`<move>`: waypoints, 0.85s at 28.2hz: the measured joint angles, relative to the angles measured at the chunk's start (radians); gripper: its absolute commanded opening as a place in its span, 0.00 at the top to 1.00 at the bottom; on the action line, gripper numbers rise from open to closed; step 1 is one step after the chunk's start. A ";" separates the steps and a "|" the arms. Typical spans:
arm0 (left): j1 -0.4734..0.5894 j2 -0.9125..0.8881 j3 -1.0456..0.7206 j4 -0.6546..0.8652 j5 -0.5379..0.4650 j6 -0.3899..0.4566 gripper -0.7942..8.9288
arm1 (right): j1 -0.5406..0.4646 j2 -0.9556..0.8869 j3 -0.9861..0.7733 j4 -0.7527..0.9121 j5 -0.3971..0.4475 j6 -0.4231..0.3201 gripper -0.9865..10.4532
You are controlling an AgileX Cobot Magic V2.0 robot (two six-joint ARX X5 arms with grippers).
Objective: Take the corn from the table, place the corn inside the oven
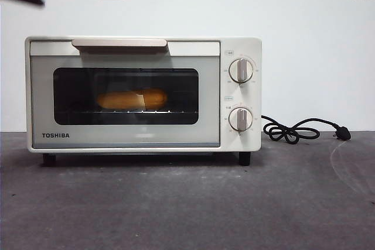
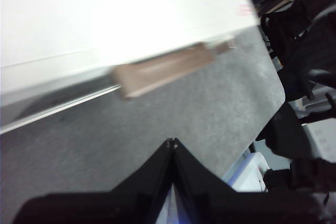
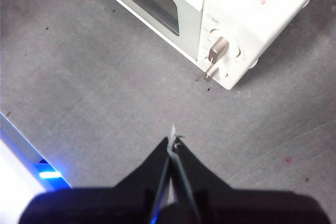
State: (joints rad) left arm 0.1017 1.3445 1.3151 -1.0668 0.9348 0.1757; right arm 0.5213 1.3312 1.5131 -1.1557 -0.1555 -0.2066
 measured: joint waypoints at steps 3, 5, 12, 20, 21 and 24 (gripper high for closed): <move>-0.042 -0.101 0.000 -0.023 -0.010 0.000 0.93 | 0.000 0.000 0.000 0.000 0.000 0.000 0.92; -0.077 -0.167 0.001 -0.041 -0.049 0.000 0.93 | 0.000 0.000 0.000 0.000 0.000 0.000 0.92; -0.226 -0.344 0.002 -0.144 -0.235 -0.019 0.93 | 0.000 0.000 0.000 -0.005 -0.005 0.000 0.92; -0.311 -0.390 0.002 -0.218 -0.385 -0.042 0.93 | 0.000 0.000 0.000 -0.024 -0.047 0.000 0.92; -0.312 -0.389 0.002 -0.219 -0.393 -0.045 0.93 | 0.000 0.000 0.000 -0.024 -0.047 0.000 0.92; -0.312 -0.388 0.002 -0.220 -0.397 -0.046 0.93 | 0.000 0.000 0.000 -0.023 -0.047 0.000 0.92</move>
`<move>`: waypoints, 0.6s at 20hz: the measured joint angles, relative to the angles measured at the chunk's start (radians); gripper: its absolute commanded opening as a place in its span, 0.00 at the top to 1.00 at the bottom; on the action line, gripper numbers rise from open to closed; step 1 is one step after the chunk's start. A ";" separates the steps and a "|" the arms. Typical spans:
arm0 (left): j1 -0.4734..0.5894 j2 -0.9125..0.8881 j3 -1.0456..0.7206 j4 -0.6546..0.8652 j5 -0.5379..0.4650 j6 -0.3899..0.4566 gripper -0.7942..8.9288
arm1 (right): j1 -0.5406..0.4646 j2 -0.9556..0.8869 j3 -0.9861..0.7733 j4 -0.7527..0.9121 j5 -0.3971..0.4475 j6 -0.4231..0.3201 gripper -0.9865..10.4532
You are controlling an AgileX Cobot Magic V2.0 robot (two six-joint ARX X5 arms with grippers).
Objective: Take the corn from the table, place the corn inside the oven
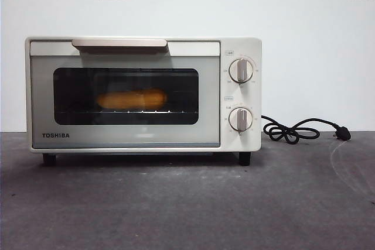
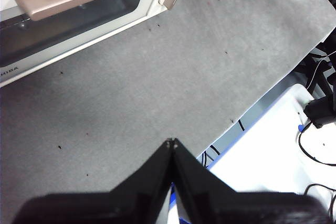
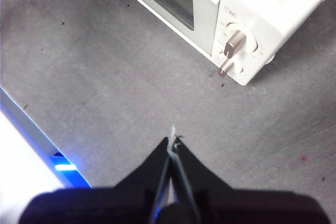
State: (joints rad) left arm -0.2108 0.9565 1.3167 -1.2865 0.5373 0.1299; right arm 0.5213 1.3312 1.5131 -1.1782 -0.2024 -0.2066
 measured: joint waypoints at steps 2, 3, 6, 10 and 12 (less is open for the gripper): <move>0.000 0.003 0.000 0.000 0.000 0.000 0.92 | 0.000 0.000 0.000 0.006 0.000 0.000 0.92; 0.000 0.006 0.000 0.000 0.000 0.000 0.92 | 0.000 0.000 0.000 0.009 0.000 0.000 0.92; 0.000 0.015 0.000 -0.004 0.000 -0.013 0.92 | 0.000 0.000 0.000 0.013 0.000 0.000 0.92; 0.000 0.045 0.000 0.039 0.000 -0.019 0.92 | 0.000 0.000 0.000 0.028 0.000 0.000 0.92; 0.000 0.069 0.000 0.087 0.000 -0.019 0.92 | 0.000 0.000 0.000 0.028 0.002 0.000 0.92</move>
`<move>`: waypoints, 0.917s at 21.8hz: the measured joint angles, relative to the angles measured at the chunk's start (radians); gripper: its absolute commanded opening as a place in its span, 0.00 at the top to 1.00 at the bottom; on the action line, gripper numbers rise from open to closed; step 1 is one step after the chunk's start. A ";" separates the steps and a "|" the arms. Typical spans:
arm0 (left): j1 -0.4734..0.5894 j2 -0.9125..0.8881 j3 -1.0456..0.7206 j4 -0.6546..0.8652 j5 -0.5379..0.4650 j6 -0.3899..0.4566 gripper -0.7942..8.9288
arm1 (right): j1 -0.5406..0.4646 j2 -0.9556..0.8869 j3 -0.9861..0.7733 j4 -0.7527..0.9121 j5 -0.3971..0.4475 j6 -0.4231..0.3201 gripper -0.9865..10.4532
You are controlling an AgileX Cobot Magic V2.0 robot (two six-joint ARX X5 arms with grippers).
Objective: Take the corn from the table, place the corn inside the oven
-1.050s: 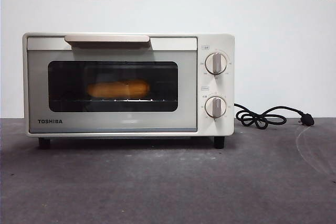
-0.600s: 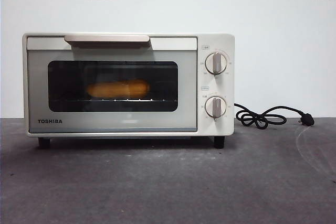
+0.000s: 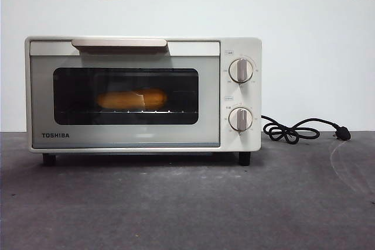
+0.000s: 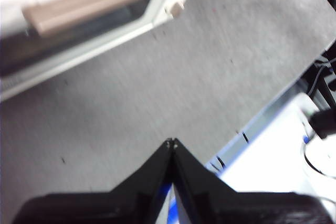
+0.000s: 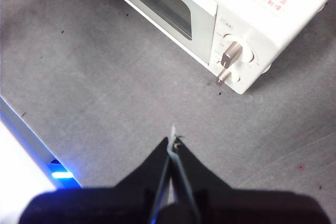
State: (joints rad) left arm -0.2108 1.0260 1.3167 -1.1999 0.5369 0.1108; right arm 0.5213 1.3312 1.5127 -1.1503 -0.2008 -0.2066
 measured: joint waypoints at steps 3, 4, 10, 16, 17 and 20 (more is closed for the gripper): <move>0.000 0.039 0.000 0.098 0.000 0.000 0.92 | 0.000 0.000 0.000 0.000 0.000 0.000 0.92; 0.000 0.050 0.000 0.133 0.000 0.000 0.92 | 0.000 0.000 0.000 0.000 0.000 0.000 0.92; 0.000 0.000 0.000 0.332 -0.075 0.025 0.92 | 0.000 0.000 0.000 0.000 0.000 0.000 0.92; 0.016 -0.146 0.000 0.641 -0.090 0.046 0.92 | 0.000 0.000 0.000 0.000 0.000 0.000 0.92; 0.021 -0.162 0.000 0.697 -0.090 0.044 0.92 | 0.000 0.000 0.000 0.000 0.000 0.000 0.92; 0.039 -0.208 -0.019 0.882 -0.090 0.031 0.92 | 0.000 0.000 0.000 0.000 0.000 0.000 0.92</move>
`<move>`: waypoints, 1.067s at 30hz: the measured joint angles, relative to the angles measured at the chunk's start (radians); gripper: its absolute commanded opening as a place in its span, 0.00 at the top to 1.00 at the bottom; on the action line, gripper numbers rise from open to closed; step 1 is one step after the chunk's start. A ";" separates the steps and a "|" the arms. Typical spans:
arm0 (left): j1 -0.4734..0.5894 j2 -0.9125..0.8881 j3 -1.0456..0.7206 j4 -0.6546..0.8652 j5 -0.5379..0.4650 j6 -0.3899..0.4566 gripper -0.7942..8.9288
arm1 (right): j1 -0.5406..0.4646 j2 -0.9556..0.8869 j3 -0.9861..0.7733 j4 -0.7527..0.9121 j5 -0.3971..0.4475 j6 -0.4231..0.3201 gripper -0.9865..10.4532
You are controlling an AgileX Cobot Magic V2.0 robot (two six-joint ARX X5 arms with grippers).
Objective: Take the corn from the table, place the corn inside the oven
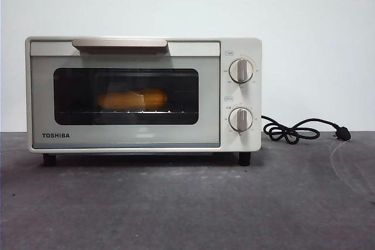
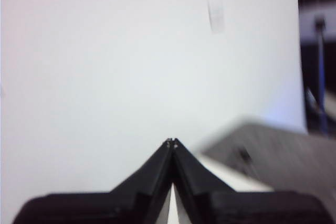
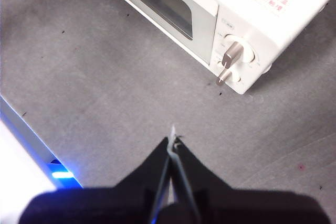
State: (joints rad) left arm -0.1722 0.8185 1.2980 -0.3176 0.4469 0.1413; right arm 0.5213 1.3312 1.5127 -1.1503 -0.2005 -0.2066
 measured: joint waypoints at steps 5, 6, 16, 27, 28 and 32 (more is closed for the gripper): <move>0.038 -0.103 -0.147 0.265 0.000 -0.016 0.92 | 0.000 0.000 0.000 0.000 0.000 0.000 0.92; 0.045 -0.123 -0.186 0.319 0.000 -0.019 0.92 | 0.000 0.000 0.000 0.000 0.000 0.000 0.92; 0.118 -0.363 -0.710 0.645 0.000 -0.023 0.92 | 0.000 0.000 0.000 0.000 0.000 0.000 0.92; 0.139 -0.612 -1.122 0.754 -0.109 -0.023 0.92 | 0.000 0.000 0.000 0.000 0.000 0.000 0.91; 0.139 -0.637 -1.147 0.755 -0.114 -0.023 0.92 | 0.000 0.000 0.000 0.000 0.000 0.000 0.91; 0.139 -0.713 -1.226 0.755 -0.141 -0.023 0.92 | 0.000 0.000 0.000 0.000 0.000 0.000 0.91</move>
State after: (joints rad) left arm -0.0330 0.1059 0.0715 0.4374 0.3058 0.1184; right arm 0.5213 1.3312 1.5131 -1.1503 -0.2005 -0.2066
